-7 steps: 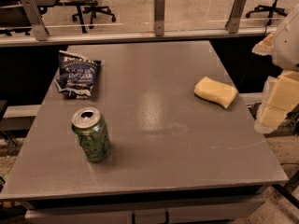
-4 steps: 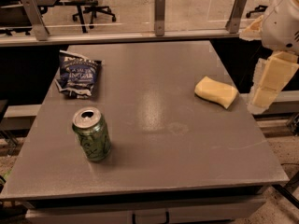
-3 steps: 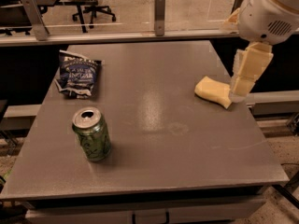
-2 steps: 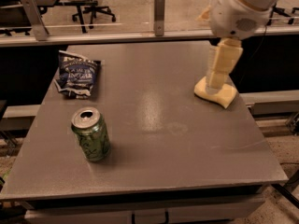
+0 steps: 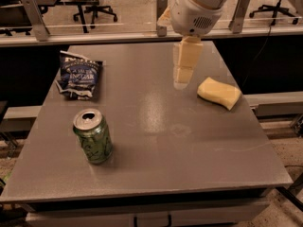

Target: Move blue chip bag near green can

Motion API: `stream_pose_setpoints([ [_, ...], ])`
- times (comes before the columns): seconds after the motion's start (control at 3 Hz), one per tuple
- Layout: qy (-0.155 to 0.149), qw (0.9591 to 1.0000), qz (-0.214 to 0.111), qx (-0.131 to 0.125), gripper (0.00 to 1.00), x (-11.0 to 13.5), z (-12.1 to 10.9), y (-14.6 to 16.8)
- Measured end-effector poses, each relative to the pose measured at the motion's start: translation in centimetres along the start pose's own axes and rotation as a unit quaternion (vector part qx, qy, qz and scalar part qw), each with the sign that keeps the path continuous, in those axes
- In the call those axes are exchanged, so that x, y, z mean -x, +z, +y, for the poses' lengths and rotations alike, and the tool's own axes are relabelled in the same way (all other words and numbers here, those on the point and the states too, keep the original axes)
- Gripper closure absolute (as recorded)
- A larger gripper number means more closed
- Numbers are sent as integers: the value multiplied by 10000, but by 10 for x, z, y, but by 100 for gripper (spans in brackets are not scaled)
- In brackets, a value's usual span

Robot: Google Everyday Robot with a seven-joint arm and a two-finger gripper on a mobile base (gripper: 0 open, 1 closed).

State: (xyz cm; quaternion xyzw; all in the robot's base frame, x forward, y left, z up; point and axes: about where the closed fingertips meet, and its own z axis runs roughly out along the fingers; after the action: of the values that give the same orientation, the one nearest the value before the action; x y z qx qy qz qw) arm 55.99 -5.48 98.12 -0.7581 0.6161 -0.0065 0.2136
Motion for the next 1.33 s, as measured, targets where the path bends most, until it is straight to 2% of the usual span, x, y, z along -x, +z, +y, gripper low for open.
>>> stream_pose_setpoints([
  [0.33,-371,9991,-194,83,0,38,-22,29],
  [0.67,-564,9978,-324,162,0,62,-34,45],
  [1.0,-897,9950,-332,299,0,96,-48,76],
  [1.33,-1112,9926,-283,401,0,119,-56,108],
])
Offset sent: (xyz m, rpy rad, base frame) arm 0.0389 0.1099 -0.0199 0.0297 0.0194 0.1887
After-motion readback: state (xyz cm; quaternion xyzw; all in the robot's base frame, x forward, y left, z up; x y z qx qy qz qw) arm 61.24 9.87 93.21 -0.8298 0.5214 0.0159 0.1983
